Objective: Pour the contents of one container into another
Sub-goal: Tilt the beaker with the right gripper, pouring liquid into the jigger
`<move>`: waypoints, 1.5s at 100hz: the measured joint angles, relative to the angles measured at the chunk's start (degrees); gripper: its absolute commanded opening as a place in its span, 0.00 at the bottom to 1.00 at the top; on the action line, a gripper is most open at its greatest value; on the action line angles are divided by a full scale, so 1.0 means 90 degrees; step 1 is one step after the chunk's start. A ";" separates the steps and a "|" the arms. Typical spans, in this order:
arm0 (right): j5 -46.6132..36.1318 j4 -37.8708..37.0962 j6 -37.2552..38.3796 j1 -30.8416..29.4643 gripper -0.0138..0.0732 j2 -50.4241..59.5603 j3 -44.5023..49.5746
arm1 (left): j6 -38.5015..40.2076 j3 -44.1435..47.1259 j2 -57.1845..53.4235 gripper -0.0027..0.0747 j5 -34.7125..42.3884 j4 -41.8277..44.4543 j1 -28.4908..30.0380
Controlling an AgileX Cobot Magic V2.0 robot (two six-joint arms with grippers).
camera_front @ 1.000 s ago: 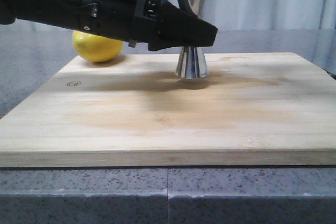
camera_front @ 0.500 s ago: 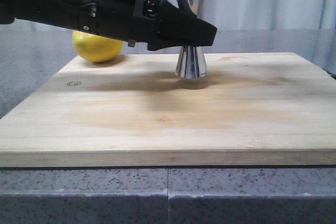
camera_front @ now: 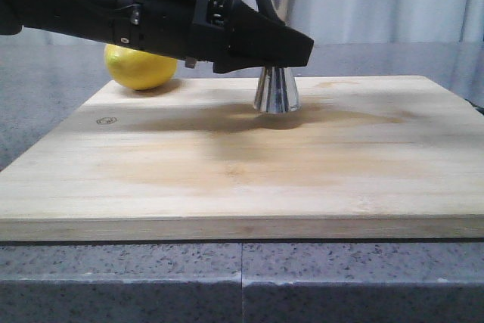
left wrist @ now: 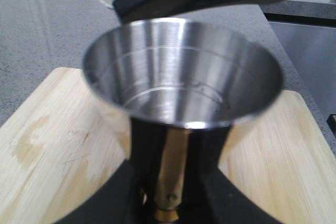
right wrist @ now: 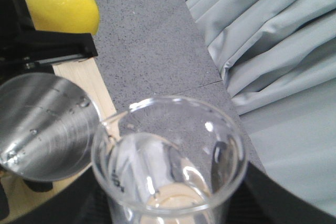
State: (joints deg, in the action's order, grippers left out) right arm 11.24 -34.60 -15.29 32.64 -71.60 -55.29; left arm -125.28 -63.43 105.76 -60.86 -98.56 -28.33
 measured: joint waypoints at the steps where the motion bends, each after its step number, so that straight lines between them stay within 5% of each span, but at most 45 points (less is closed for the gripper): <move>1: 0.0000 -0.0019 0.0000 0.0000 0.53 0.0000 0.0000 | 0.0000 0.0000 0.0000 0.09 0.0000 0.0000 0.0000; 150: -0.0191 -0.1661 0.0000 0.0054 0.53 -0.0212 -0.0046 | 0.0000 0.0000 0.0000 0.09 0.0000 0.0000 0.0000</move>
State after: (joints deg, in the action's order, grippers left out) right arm 9.52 -49.55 -15.29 33.12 -73.51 -55.71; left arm -125.28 -63.43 105.76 -60.86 -98.56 -28.33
